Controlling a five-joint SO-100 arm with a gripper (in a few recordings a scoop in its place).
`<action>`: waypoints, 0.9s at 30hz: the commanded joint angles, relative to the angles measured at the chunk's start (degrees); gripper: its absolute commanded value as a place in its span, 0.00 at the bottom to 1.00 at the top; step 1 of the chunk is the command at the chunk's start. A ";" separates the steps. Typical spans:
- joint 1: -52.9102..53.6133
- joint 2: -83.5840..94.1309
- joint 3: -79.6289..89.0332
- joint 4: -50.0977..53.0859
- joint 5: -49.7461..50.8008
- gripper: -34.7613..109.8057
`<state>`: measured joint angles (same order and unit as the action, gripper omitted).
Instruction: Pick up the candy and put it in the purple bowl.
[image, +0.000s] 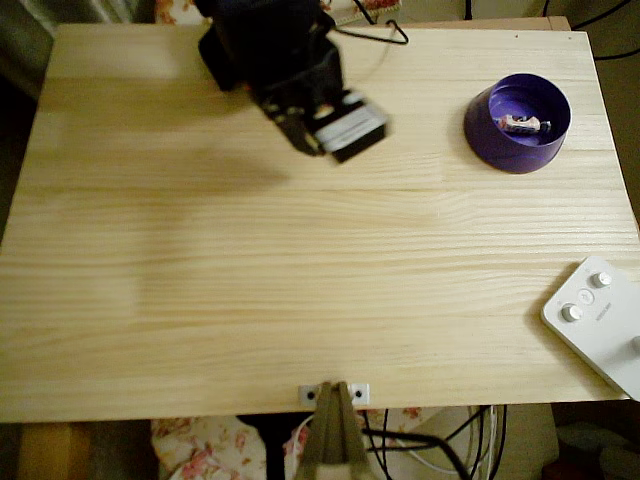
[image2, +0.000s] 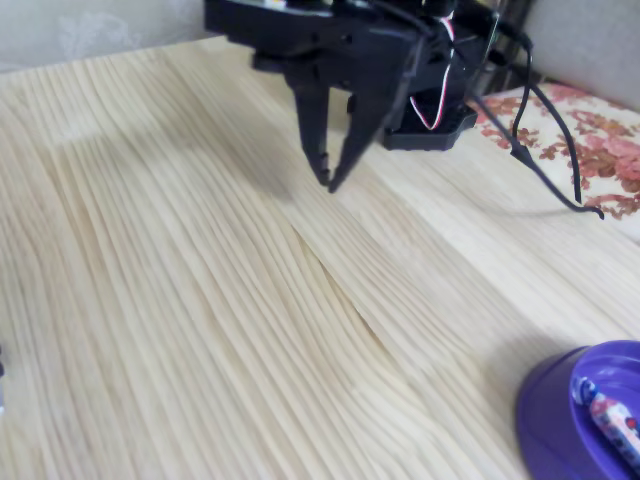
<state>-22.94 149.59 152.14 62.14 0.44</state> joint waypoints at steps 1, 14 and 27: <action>6.86 7.73 3.60 -5.62 -3.78 0.24; 21.88 26.89 17.23 -7.82 -1.58 0.24; 27.95 39.55 20.48 -1.32 4.39 0.24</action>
<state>3.87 187.65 173.41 59.77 3.43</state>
